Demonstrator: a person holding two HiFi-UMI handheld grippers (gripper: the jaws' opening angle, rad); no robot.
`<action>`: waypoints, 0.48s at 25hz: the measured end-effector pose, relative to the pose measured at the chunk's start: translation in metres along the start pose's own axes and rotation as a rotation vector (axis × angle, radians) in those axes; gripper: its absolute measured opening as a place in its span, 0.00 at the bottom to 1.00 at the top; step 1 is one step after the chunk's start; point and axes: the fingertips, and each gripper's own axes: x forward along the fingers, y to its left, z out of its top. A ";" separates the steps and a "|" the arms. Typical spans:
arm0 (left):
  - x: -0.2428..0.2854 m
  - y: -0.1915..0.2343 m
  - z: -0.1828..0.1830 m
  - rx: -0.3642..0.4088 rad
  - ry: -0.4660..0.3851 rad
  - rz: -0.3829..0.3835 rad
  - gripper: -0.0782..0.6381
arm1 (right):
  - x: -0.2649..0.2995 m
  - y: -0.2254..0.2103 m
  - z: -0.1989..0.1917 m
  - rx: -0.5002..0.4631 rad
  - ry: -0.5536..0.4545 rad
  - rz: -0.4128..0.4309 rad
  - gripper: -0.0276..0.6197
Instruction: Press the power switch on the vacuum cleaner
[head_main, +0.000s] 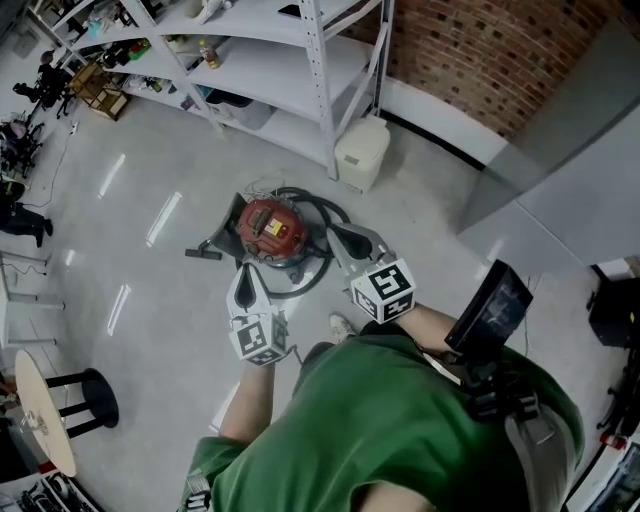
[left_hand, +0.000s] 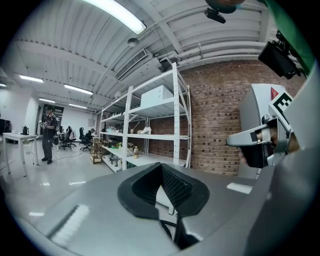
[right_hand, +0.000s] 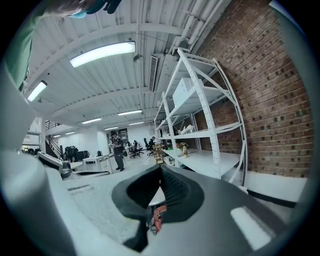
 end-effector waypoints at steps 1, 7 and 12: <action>0.004 0.004 -0.001 -0.004 0.002 -0.001 0.12 | 0.006 0.001 0.000 -0.003 0.004 0.002 0.05; 0.021 0.022 -0.010 -0.019 0.029 0.005 0.12 | 0.037 0.004 0.001 -0.014 0.021 0.013 0.05; 0.032 0.036 -0.015 -0.023 0.046 0.030 0.12 | 0.061 0.005 0.002 -0.015 0.035 0.031 0.05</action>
